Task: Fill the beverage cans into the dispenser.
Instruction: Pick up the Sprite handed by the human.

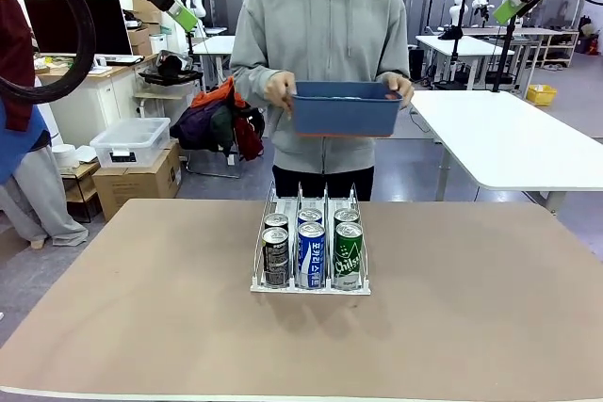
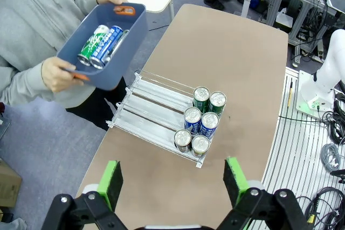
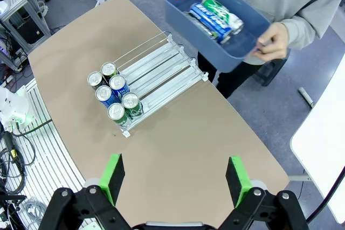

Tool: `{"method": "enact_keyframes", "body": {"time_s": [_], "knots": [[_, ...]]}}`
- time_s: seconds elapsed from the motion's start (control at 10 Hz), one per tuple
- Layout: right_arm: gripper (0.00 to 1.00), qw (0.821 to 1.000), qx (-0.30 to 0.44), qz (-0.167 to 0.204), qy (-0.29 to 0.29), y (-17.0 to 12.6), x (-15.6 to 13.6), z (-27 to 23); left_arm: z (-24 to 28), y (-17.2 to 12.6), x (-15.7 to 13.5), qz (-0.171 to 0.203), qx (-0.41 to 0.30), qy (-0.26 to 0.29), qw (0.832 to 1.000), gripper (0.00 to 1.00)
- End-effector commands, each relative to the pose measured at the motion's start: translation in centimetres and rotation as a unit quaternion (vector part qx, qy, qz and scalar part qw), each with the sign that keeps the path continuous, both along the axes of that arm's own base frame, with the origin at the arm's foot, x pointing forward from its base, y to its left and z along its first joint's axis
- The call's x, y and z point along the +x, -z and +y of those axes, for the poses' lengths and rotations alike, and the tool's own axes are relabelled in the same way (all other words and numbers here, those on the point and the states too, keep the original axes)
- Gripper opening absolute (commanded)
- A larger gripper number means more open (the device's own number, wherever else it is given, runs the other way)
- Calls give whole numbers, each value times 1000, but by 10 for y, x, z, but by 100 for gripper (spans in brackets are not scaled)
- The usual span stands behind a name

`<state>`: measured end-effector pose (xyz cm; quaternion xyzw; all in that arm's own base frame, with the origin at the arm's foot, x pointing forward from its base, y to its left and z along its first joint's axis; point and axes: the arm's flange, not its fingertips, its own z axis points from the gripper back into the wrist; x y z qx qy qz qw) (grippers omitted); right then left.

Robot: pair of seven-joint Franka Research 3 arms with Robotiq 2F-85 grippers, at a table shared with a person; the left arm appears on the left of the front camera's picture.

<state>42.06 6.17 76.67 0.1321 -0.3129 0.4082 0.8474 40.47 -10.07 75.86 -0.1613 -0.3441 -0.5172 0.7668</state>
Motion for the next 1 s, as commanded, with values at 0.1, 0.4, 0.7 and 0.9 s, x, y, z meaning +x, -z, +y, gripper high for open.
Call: {"method": "enact_keyframes", "body": {"time_s": [0.1, 0.4, 0.7, 0.9], "knots": [[100, 1000, 1, 0, 0, 0, 0, 0, 1, 2, -2, 9, -10, 4, 1000, 100], [100, 1000, 1, 0, 0, 0, 0, 0, 1, 2, -2, 9, -10, 4, 1000, 100], [100, 1000, 1, 0, 0, 0, 0, 0, 1, 2, -2, 9, -10, 4, 1000, 100], [100, 1000, 1, 0, 0, 0, 0, 0, 1, 2, -2, 9, -10, 4, 1000, 100]]}}
